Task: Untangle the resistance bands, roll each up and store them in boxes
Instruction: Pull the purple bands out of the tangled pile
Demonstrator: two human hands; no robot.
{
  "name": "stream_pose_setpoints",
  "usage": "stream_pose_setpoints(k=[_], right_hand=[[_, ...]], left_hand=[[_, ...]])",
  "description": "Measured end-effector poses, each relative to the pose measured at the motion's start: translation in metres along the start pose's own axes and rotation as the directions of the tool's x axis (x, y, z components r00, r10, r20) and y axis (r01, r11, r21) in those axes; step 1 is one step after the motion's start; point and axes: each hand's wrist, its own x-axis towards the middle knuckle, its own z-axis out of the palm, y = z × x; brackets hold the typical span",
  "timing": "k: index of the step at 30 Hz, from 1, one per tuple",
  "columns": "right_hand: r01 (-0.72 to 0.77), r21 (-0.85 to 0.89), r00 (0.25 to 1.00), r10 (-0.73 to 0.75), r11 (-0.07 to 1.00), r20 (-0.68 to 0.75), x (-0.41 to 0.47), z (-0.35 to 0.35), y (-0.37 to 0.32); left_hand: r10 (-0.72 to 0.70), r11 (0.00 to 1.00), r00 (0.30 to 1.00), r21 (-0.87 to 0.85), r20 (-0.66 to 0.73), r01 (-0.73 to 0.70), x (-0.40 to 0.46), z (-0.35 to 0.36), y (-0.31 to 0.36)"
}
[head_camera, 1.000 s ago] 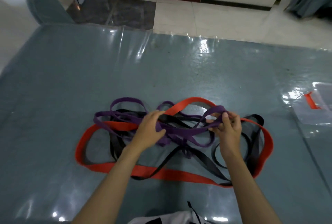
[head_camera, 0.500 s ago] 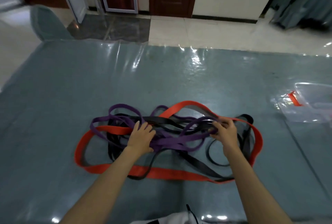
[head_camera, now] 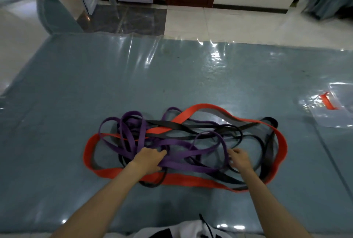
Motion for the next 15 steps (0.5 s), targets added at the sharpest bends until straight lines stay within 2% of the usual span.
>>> stream_pose_setpoints(k=[4,6,9,12,15], right_hand=[[0.093,0.011,0.995,-0.093,0.996,-0.041,0.01,0.005,-0.014],[0.059,0.073,0.998,-0.058,0.996,-0.017,0.015,0.01,-0.024],[-0.03,0.142,0.998,0.023,0.989,0.053,0.02,0.017,-0.035],[-0.09,0.158,0.994,0.079,0.983,0.076,0.025,0.024,-0.039],[-0.11,0.147,0.994,0.108,0.983,0.02,0.032,0.031,-0.038]], left_hand=[[0.001,0.991,0.989,-0.131,0.148,0.018,0.003,-0.01,-0.001],[0.007,0.981,0.978,-0.192,0.211,0.035,0.007,-0.018,-0.003],[-0.012,0.936,0.974,-0.34,0.226,0.09,0.014,-0.03,-0.01],[-0.073,0.878,0.987,-0.459,0.144,0.132,0.022,-0.037,-0.015],[-0.205,0.814,0.971,-0.572,-0.123,0.099,0.032,-0.037,-0.017]])
